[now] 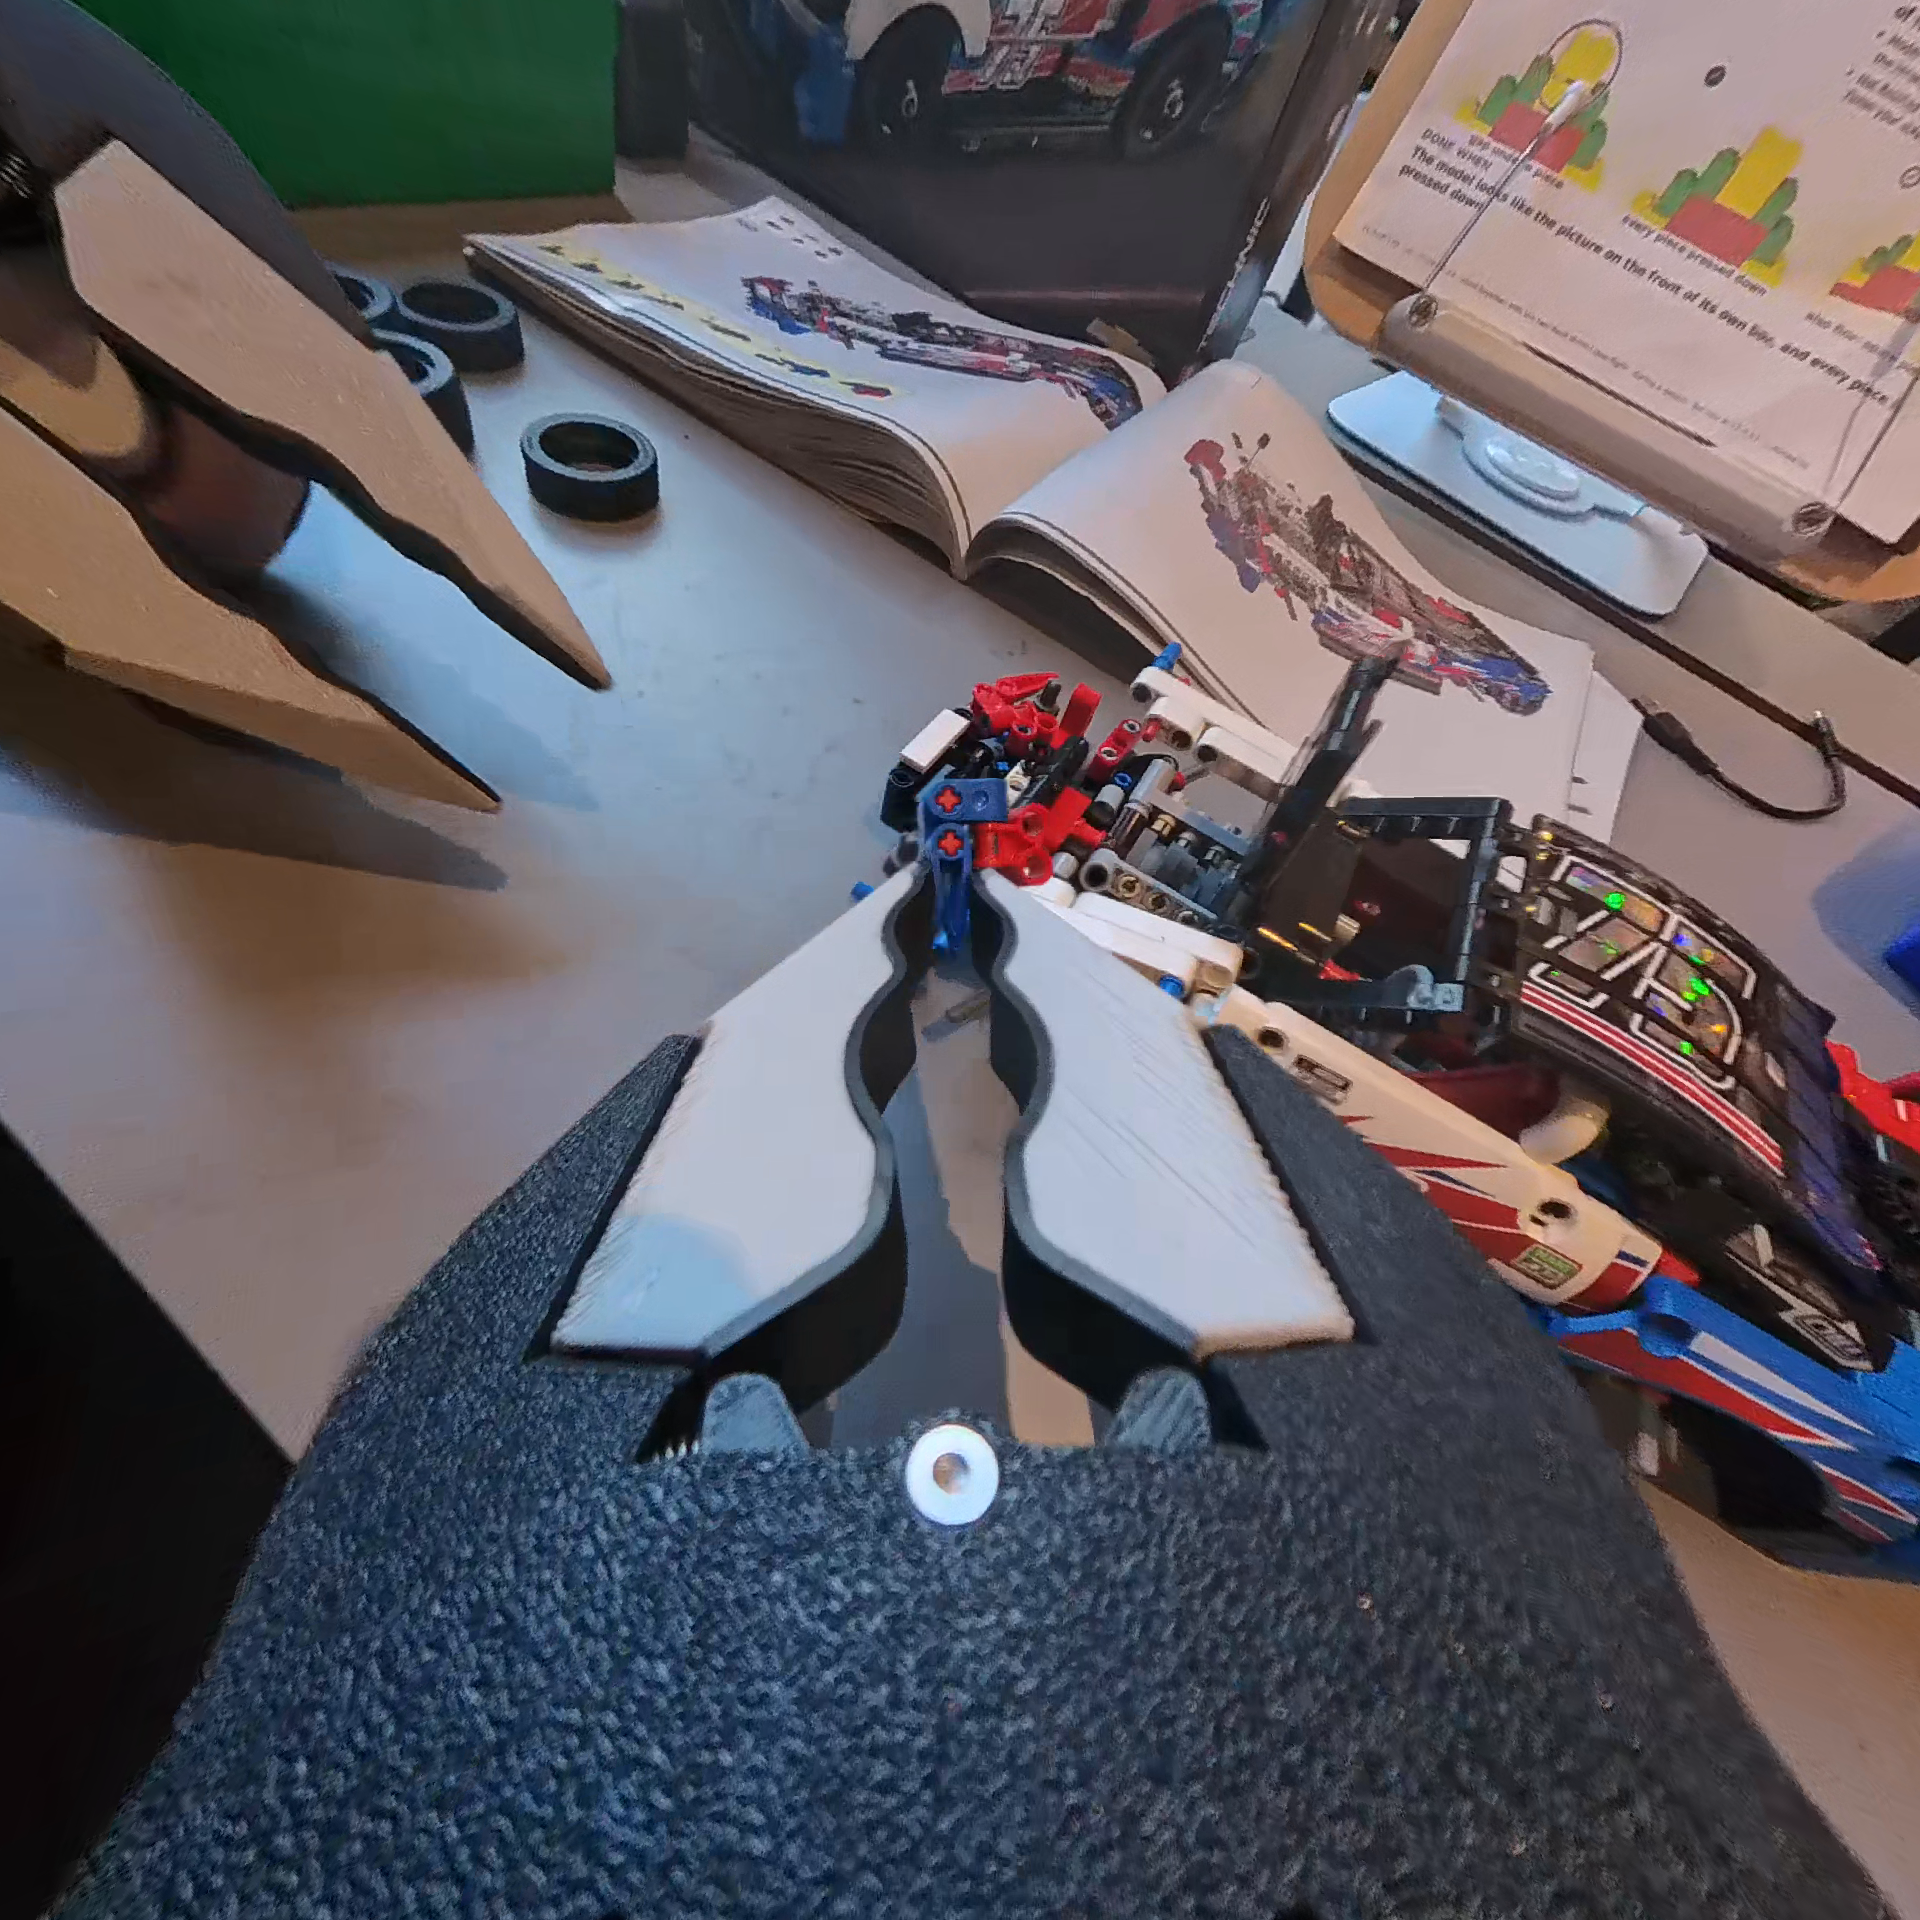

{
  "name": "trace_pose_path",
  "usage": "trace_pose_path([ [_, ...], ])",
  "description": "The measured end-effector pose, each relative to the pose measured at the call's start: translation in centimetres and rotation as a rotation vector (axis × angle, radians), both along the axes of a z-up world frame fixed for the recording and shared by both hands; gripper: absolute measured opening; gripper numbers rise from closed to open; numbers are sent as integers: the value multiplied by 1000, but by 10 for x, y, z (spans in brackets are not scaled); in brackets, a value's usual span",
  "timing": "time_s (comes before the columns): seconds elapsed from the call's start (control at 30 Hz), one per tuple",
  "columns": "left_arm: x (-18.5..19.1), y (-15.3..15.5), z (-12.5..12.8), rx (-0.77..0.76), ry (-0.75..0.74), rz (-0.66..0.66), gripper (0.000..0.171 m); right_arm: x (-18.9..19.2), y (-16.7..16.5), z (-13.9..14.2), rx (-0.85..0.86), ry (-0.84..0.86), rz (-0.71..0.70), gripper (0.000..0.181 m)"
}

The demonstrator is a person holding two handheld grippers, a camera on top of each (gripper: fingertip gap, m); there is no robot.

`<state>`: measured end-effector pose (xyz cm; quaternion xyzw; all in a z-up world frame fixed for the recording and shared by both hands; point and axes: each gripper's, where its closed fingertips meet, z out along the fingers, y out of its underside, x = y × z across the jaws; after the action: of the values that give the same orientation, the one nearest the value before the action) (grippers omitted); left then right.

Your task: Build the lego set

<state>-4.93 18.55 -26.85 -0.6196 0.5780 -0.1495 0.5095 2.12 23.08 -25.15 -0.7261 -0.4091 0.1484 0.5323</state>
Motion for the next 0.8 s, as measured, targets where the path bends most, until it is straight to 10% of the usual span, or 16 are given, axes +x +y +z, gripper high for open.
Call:
trace_pose_path([
  [0.8,-26,8,-12,-152,29,10,26,27,14,11,-21,157,-61,6],
])
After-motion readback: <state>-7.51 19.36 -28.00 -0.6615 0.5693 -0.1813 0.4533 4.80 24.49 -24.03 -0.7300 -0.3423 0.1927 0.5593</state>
